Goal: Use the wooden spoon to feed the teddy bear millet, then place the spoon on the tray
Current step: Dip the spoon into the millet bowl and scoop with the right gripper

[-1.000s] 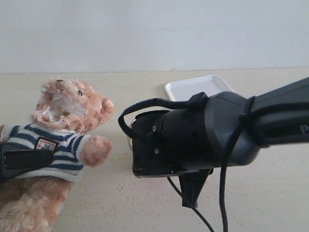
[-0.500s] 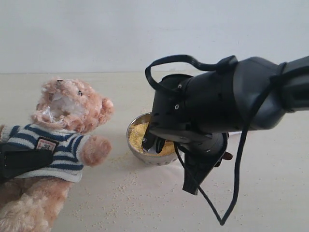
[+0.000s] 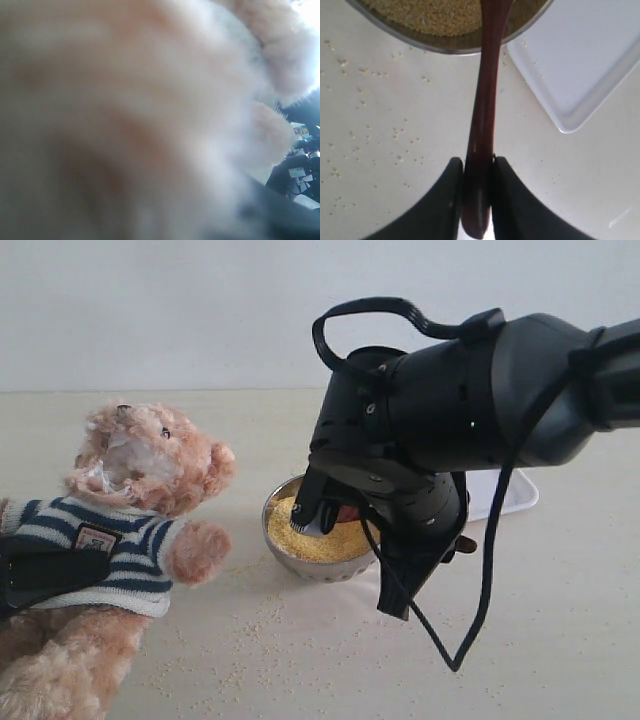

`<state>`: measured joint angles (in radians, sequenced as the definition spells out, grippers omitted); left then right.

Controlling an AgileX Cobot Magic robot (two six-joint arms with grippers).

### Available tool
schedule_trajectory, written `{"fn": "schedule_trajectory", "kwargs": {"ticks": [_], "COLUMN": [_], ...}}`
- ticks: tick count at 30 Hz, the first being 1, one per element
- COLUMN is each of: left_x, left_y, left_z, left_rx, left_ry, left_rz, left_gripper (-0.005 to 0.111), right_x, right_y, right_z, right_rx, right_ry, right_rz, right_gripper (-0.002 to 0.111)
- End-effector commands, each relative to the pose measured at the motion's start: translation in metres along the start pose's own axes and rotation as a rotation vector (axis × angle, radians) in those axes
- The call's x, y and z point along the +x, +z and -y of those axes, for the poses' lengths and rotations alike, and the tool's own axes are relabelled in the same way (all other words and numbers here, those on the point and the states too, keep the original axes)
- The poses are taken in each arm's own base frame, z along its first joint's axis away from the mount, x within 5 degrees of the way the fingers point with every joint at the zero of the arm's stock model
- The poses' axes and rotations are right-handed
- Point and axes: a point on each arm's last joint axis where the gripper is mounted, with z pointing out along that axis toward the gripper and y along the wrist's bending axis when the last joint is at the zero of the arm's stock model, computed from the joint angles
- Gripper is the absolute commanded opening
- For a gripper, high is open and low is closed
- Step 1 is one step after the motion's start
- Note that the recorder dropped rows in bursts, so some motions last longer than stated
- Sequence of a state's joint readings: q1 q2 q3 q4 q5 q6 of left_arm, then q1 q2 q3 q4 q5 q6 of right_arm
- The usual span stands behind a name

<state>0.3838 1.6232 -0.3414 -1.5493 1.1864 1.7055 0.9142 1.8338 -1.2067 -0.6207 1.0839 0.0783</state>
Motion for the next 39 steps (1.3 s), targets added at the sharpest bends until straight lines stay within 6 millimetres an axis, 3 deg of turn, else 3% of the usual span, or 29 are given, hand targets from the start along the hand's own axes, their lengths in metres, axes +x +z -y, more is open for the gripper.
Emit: {"fn": "schedule_trajectory", "kwargs": {"ticks": [1, 20, 31, 39], "left_x": [-0.004, -0.004, -0.004, -0.004], "left_y": [-0.001, -0.001, -0.001, -0.001], "left_z": [0.003, 0.003, 0.003, 0.003], "left_rx": [0.031, 0.031, 0.031, 0.031], "left_ry": [0.009, 0.009, 0.009, 0.009], "left_rz": [0.024, 0.024, 0.024, 0.024], "left_gripper": [0.005, 0.005, 0.005, 0.005], "right_x": [-0.001, -0.006, -0.021, -0.023], "right_y": [-0.004, -0.006, 0.018, 0.019], "right_z": [0.007, 0.018, -0.007, -0.011], "right_rx": [0.062, 0.196, 0.229, 0.227], "right_ry": [-0.063, -0.144, -0.288, -0.299], "right_rz": [0.012, 0.049, -0.034, -0.026], "right_gripper": [0.001, 0.001, 0.001, 0.001]}}
